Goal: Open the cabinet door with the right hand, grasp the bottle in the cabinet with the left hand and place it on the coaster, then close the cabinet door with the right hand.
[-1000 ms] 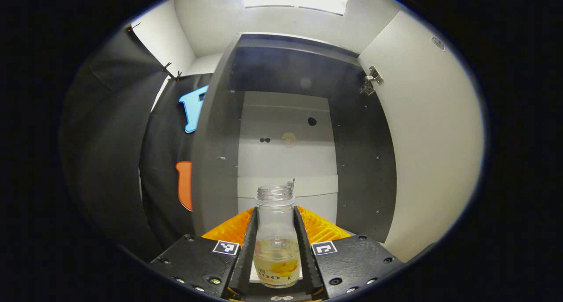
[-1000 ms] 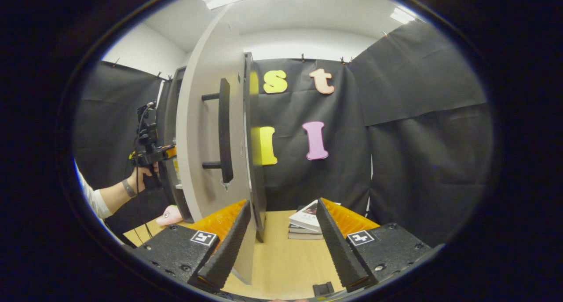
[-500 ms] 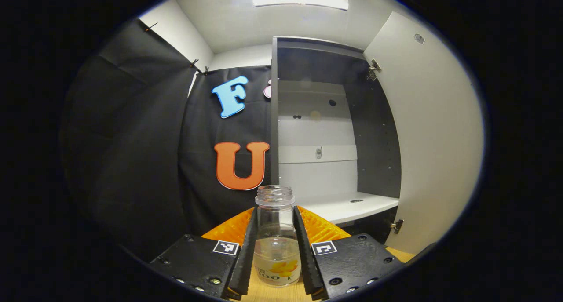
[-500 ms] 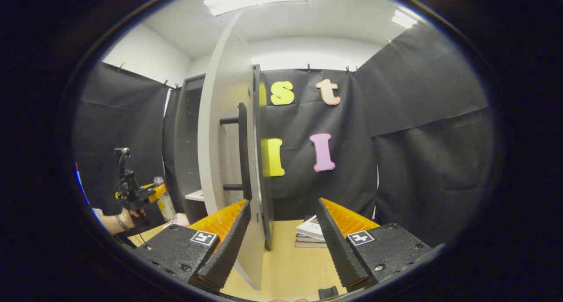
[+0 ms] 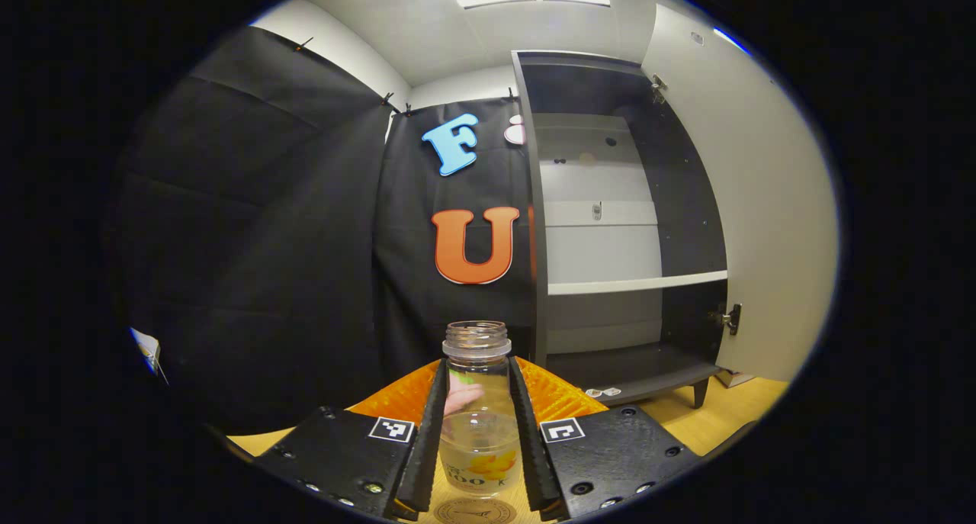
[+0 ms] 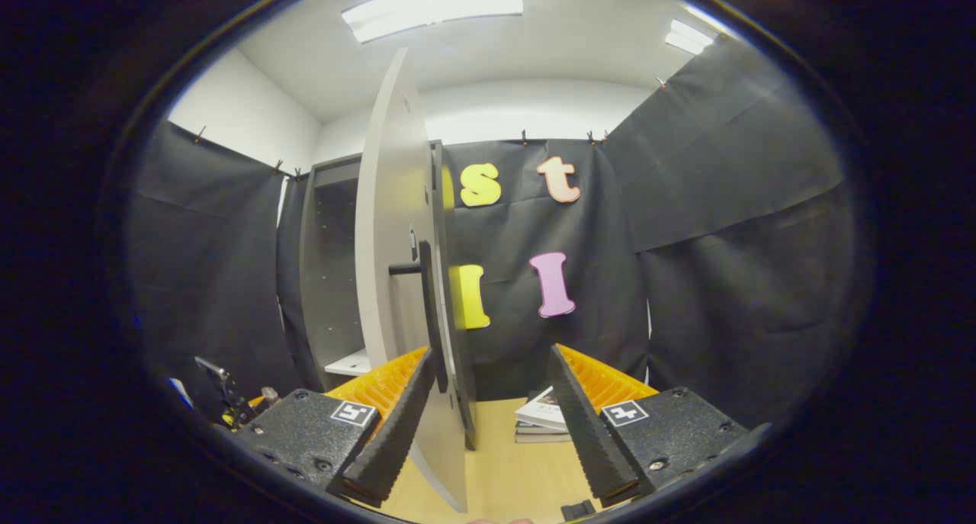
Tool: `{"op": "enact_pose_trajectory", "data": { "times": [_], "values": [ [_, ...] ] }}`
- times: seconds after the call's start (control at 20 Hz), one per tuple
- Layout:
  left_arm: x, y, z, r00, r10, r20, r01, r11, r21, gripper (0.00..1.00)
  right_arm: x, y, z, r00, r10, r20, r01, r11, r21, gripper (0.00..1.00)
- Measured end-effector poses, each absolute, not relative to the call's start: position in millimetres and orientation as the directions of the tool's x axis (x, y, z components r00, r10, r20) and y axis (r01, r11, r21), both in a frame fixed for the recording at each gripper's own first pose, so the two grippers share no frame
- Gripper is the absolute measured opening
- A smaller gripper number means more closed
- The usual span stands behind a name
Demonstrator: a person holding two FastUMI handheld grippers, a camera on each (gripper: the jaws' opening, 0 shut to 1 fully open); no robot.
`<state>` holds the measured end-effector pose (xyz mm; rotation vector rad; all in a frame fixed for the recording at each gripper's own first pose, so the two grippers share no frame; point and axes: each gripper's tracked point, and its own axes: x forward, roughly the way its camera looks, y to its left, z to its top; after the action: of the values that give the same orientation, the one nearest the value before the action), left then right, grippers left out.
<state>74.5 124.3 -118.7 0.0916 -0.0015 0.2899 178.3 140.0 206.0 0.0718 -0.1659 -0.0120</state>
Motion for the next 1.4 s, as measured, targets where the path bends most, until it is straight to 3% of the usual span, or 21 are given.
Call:
{"op": "enact_pose_trajectory", "data": {
  "times": [0.45, 0.7, 0.75, 0.8, 1.1, 1.3, 1.4],
  "values": [
    [56.2, 139.2, -198.3, 0.935, 0.350, -0.065, -0.346, 0.936, 0.056, 0.45, 170.9, 148.6, 215.1, 0.991, -0.055, 0.125, 0.049, 0.998, 0.046, 0.93],
    [49.9, 133.1, -198.8, 0.937, 0.348, -0.018, -0.346, 0.934, 0.093, 0.46, 173.7, 154.6, 216.6, 0.992, -0.055, 0.116, 0.050, 0.998, 0.048, 0.93],
    [48.2, 131.4, -200.3, 0.937, 0.349, -0.019, -0.346, 0.934, 0.092, 0.34, 174.5, 156.2, 217.2, 0.992, -0.053, 0.117, 0.048, 0.998, 0.049, 0.93],
    [49.4, 130.2, -202.1, 0.939, 0.343, -0.023, -0.340, 0.936, 0.087, 0.46, 174.9, 158.0, 217.4, 0.992, -0.051, 0.117, 0.045, 0.998, 0.051, 0.93],
    [50.7, 129.1, -208.3, 0.941, 0.334, -0.049, -0.330, 0.942, 0.066, 0.57, 180.5, 154.7, 208.4, 0.994, -0.055, 0.098, 0.048, 0.996, 0.072, 0.93],
    [49.1, 128.3, -209.2, 0.941, 0.324, -0.096, -0.321, 0.946, 0.044, 0.98, 183.5, 147.6, 202.4, 0.994, -0.063, 0.091, 0.055, 0.995, 0.088, 0.93],
    [47.9, 127.4, -202.8, 0.943, 0.317, -0.099, -0.314, 0.948, 0.045, 0.97, 184.2, 142.5, 196.4, 0.994, -0.070, 0.079, 0.062, 0.993, 0.098, 0.93]
  ]
}}
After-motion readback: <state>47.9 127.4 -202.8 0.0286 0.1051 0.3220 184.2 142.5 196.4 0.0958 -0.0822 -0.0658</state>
